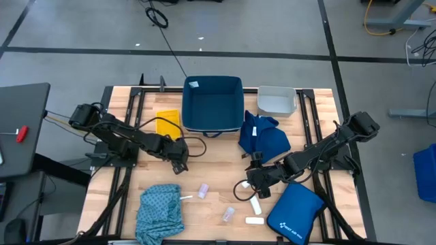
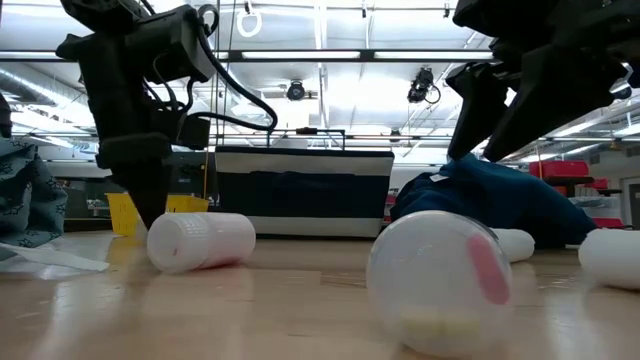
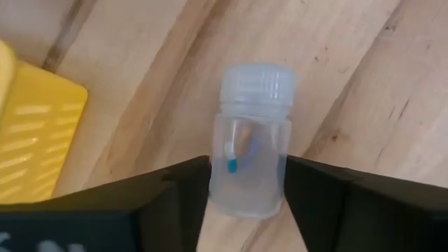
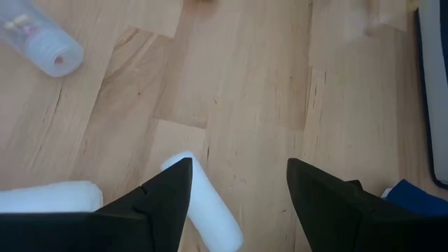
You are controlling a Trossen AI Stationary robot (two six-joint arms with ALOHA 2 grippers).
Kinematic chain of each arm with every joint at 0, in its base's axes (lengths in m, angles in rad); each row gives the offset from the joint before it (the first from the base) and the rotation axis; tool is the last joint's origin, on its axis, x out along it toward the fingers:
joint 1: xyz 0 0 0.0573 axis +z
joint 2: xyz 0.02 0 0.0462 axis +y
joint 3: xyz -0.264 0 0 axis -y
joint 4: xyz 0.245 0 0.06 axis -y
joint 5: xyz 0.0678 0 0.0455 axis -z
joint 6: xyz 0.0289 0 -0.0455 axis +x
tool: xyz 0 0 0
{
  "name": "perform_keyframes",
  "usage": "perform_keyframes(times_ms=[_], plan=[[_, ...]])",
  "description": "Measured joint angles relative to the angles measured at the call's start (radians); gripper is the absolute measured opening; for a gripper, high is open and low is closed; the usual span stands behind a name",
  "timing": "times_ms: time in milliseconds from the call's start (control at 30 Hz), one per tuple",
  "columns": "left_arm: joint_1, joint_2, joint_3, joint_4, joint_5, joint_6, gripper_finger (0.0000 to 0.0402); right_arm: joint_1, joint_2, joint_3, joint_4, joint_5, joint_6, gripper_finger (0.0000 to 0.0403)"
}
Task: Pick & place medical supplies in basket/bin
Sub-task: Put the top white pill bottle into the bin
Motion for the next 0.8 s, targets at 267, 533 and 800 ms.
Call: perform_keyframes(times_ms=[267,533,800], plan=[[-0.002,0.0,0.0,0.002,0.01,0.067,0.0152,0.0,0.0,0.0,0.001,0.003,0.0,0.0243],[-0.066,0.0,0.0,0.036,-0.016,0.133,0.0152,0.0,0.0,0.0,0.014,0.003,0.002,0.0243],[-0.147,0.0,-0.001,0.082,-0.089,0.177,0.0152,-0.001,0.0,0.0,0.025,0.002,0.003,0.0243]])
